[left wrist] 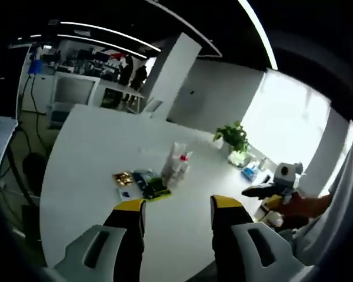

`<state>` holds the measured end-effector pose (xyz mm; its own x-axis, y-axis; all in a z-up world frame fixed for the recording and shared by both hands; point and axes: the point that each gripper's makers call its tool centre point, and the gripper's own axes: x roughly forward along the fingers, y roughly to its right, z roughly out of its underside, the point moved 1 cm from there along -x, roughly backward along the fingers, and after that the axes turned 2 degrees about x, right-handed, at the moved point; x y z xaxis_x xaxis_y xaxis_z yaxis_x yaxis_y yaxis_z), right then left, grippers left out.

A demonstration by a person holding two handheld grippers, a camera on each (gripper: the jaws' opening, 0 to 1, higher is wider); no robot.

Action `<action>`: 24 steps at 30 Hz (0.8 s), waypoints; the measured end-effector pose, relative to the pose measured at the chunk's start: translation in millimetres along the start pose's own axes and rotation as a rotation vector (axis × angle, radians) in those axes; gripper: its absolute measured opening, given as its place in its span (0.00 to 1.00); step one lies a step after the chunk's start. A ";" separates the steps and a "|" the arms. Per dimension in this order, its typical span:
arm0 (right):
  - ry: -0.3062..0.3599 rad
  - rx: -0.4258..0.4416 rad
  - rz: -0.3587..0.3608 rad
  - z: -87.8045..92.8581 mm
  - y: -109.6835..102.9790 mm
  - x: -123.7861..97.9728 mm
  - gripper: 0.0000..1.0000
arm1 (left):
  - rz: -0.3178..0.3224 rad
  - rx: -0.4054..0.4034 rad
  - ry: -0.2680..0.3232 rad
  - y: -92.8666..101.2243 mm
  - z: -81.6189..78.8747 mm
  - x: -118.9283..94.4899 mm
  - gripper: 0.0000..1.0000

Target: Arrange the skincare products in the storage area until every visible bottle or jar stands upright without overlapping.

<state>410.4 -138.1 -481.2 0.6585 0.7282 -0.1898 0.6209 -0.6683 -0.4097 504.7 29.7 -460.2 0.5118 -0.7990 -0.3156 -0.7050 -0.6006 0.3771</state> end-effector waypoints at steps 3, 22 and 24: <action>0.001 -0.040 0.010 -1.7 -7.6 -1.0 0.50 | -0.011 0.019 0.054 6.0 -3.0 -14.2 0.48; 0.035 -0.164 0.145 -7.6 -26.5 -12.5 0.90 | -0.119 0.077 0.149 14.6 31.2 -54.0 0.75; 0.029 -0.178 0.161 -6.2 -27.6 -12.1 0.93 | -0.126 0.085 0.147 15.4 35.4 -54.5 0.77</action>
<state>387.9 -129.4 -462.0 0.7654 0.6071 -0.2136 0.5703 -0.7936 -0.2121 448.6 65.0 -468.1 0.6602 -0.7174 -0.2224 -0.6667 -0.6961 0.2662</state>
